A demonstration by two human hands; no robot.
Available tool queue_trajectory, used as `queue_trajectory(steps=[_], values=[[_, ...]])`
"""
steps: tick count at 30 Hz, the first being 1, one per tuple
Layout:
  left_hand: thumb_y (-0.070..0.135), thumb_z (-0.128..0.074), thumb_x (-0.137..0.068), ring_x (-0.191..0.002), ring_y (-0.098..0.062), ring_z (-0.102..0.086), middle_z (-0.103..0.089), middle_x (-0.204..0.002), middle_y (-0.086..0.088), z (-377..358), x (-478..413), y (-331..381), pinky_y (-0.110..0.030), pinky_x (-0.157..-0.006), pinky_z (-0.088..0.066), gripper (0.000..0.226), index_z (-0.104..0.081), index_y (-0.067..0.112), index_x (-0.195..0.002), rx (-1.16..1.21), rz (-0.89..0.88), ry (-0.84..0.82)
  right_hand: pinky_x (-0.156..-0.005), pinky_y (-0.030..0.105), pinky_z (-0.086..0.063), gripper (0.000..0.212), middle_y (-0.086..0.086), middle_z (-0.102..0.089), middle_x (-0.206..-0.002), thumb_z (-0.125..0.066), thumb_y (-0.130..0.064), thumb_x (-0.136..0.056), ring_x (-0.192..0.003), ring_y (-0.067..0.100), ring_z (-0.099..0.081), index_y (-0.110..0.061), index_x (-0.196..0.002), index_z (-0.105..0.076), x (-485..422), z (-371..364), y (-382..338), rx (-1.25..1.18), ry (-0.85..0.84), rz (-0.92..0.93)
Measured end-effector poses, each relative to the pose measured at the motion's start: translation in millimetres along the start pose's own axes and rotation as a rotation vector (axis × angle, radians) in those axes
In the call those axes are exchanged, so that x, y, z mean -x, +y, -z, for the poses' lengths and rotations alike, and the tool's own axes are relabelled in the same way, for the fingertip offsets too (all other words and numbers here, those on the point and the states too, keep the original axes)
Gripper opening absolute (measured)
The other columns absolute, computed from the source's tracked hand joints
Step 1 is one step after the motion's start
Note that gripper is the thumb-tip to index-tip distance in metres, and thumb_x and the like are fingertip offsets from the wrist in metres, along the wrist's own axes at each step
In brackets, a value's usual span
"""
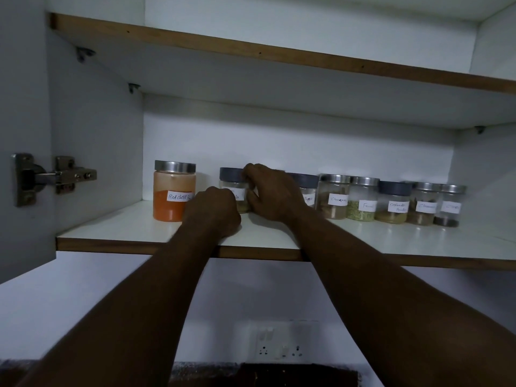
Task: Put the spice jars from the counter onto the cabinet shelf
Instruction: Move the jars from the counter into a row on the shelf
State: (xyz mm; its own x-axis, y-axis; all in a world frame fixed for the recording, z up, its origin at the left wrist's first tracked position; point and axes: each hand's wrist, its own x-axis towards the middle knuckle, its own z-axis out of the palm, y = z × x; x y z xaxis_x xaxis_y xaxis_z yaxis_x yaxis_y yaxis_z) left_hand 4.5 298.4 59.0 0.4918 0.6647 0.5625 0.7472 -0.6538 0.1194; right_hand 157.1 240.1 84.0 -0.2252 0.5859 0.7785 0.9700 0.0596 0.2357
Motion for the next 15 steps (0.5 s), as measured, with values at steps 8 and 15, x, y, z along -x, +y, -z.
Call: queue_trajectory(steps=[8, 15], values=[[0.032, -0.066, -0.091, -0.074, -0.017, -0.060, -0.069, -0.089, -0.001, 25, 44, -23, -0.032, -0.070, -0.054, 0.018, -0.074, 0.018, -0.100, -0.002, 0.117, 0.156, -0.067, 0.038, -0.055, 0.018, 0.004, -0.070, -0.091, -0.059, -0.024, -0.094, -0.077, 0.022, -0.063, -0.017, -0.111, -0.061, 8, 13, -6, -0.089, -0.018, -0.125], [0.040, -0.075, -0.085, -0.082, -0.022, -0.061, -0.068, -0.101, -0.009, 46, 63, -74, -0.033, -0.071, -0.046, 0.044, -0.059, 0.010, -0.114, 0.111, 0.401, 0.186, -0.079, 0.031, -0.049, 0.055, -0.001, -0.058, -0.133, -0.072, -0.036, -0.089, -0.106, 0.015, -0.060, -0.024, -0.137, -0.049, 0, 3, -50, -0.200, -0.041, -0.020]])
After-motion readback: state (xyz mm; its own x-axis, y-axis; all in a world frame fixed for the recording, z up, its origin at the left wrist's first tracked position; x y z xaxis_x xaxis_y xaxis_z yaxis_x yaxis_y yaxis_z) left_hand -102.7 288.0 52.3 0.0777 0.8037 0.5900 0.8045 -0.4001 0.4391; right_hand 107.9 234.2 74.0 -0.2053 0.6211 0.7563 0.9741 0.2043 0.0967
